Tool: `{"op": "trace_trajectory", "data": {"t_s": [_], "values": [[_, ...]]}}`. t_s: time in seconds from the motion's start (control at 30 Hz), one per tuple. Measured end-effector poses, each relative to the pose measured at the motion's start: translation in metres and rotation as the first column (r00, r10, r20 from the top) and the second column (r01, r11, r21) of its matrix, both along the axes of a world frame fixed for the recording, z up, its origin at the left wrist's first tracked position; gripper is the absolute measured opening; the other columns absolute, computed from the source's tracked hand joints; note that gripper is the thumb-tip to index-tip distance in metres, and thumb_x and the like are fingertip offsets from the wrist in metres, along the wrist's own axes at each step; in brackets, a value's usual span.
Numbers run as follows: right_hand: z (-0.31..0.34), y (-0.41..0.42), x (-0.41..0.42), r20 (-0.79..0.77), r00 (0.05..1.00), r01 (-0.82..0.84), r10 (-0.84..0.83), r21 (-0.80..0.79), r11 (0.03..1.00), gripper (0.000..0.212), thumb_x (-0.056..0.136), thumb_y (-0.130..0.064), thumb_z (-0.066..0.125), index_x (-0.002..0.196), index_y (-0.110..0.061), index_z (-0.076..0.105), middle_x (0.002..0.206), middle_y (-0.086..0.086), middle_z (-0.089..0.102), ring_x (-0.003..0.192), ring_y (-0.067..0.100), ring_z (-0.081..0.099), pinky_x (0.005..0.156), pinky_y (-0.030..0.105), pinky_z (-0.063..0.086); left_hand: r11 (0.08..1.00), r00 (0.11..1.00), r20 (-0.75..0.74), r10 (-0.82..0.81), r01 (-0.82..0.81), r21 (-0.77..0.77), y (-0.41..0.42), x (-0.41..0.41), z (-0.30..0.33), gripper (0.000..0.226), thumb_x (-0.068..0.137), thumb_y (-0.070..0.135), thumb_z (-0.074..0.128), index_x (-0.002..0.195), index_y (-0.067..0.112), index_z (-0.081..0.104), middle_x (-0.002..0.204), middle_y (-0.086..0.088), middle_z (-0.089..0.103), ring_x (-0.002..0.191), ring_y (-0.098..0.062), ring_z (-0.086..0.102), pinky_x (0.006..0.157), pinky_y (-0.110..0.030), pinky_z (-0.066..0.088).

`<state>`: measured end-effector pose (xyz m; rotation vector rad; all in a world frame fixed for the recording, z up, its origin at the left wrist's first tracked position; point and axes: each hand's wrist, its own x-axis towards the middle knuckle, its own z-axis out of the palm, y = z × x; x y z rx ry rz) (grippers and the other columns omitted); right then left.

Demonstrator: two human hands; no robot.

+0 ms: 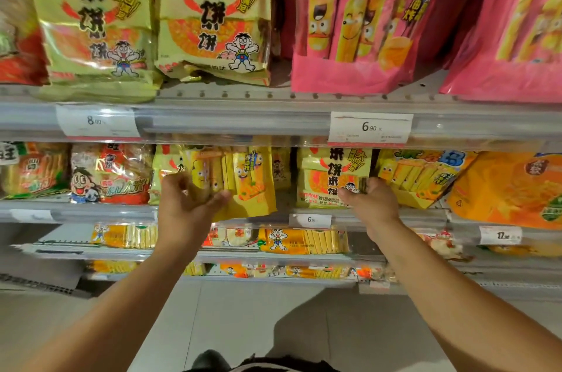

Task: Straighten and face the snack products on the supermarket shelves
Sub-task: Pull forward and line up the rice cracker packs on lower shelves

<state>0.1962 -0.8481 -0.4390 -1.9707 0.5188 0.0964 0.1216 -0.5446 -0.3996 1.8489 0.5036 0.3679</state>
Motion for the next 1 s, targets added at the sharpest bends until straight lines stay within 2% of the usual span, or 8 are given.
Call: {"op": "trace_trajectory", "data": {"t_s": [0.1,0.13,0.3,0.37,0.53,0.67,0.87,1.0], "values": [[0.001,0.007,-0.002,0.008,1.000,-0.002,0.002,-0.001,1.000,0.068,0.076,-0.028,0.081,0.134,-0.008,0.051,0.139,0.009,0.054,0.125,0.026,0.052,0.104,0.044,0.043,0.999,0.998,-0.040,0.046,-0.047,-0.022,0.024,-0.024,-0.004,0.076,0.053,0.050,0.086,0.111,0.026,0.044,0.115,-0.007,0.058,0.095,-0.029,0.066,0.068,-0.049,0.059],[0.001,0.010,-0.003,0.013,1.000,0.000,0.000,0.000,1.000,0.070,0.077,-0.027,0.081,0.135,-0.007,0.049,0.142,0.010,0.051,0.128,0.026,0.050,0.105,0.042,0.041,0.998,0.998,-0.036,0.056,-0.057,-0.028,0.030,-0.030,-0.004,0.078,0.051,0.051,0.085,0.112,0.024,0.045,0.115,-0.008,0.059,0.097,-0.030,0.066,0.072,-0.051,0.058],[0.006,0.038,-0.009,0.022,0.998,-0.064,0.065,-0.055,0.996,0.056,0.077,-0.029,0.080,0.121,-0.007,0.054,0.139,0.011,0.052,0.121,0.025,0.053,0.094,0.037,0.045,0.995,0.996,0.004,0.091,-0.091,-0.037,0.052,-0.042,0.000,0.067,0.061,0.035,0.086,0.111,0.022,0.044,0.100,0.017,0.054,0.080,0.017,0.059,0.052,-0.005,0.045],[0.008,0.057,-0.009,-0.001,0.996,-0.092,0.093,-0.079,0.993,0.058,0.078,-0.032,0.079,0.122,-0.007,0.051,0.137,0.011,0.053,0.119,0.028,0.054,0.093,0.048,0.050,0.996,0.997,-0.006,0.077,-0.077,-0.049,0.062,-0.046,0.000,0.063,0.064,0.032,0.086,0.110,0.024,0.044,0.099,0.019,0.053,0.077,0.012,0.059,0.049,-0.006,0.044],[0.008,0.120,-0.002,-0.032,0.984,-0.175,0.173,-0.080,0.981,0.052,0.079,-0.030,0.078,0.122,-0.014,0.053,0.139,0.010,0.052,0.115,0.024,0.056,0.097,0.041,0.045,0.998,1.000,0.002,0.023,-0.023,-0.061,0.091,-0.056,-0.006,0.054,0.067,0.024,0.087,0.102,0.023,0.045,0.096,0.009,0.054,0.083,-0.005,0.059,0.061,-0.021,0.048],[0.004,0.156,0.006,-0.123,0.982,-0.155,0.141,-0.110,0.982,0.080,0.085,-0.030,0.073,0.149,-0.013,0.027,0.153,0.008,0.035,0.137,0.030,0.038,0.107,0.041,0.035,0.997,1.000,0.000,0.015,-0.015,-0.079,0.109,-0.058,-0.007,0.058,0.067,0.021,0.087,0.106,0.021,0.044,0.096,0.017,0.050,0.074,0.010,0.061,0.049,-0.007,0.045],[0.008,0.162,0.003,-0.194,0.974,-0.150,0.116,-0.173,0.973,0.082,0.088,-0.034,0.068,0.152,-0.013,0.020,0.155,0.010,0.032,0.138,0.033,0.036,0.111,0.047,0.034,0.987,0.999,-0.019,-0.043,0.040,-0.153,0.123,-0.054,-0.006,0.059,0.067,0.024,0.087,0.107,0.026,0.043,0.101,0.016,0.052,0.085,-0.003,0.060,0.060,-0.020,0.049],[0.024,0.171,-0.025,-0.003,0.999,-0.039,0.040,-0.280,0.959,0.076,0.088,-0.033,0.069,0.148,-0.015,0.028,0.147,0.008,0.043,0.130,0.028,0.046,0.102,0.037,0.043,0.982,0.994,-0.015,-0.113,0.109,-0.157,0.118,-0.051,-0.002,0.058,0.067,0.023,0.087,0.105,0.027,0.042,0.097,0.020,0.048,0.072,0.020,0.056,0.046,-0.004,0.042]]}}
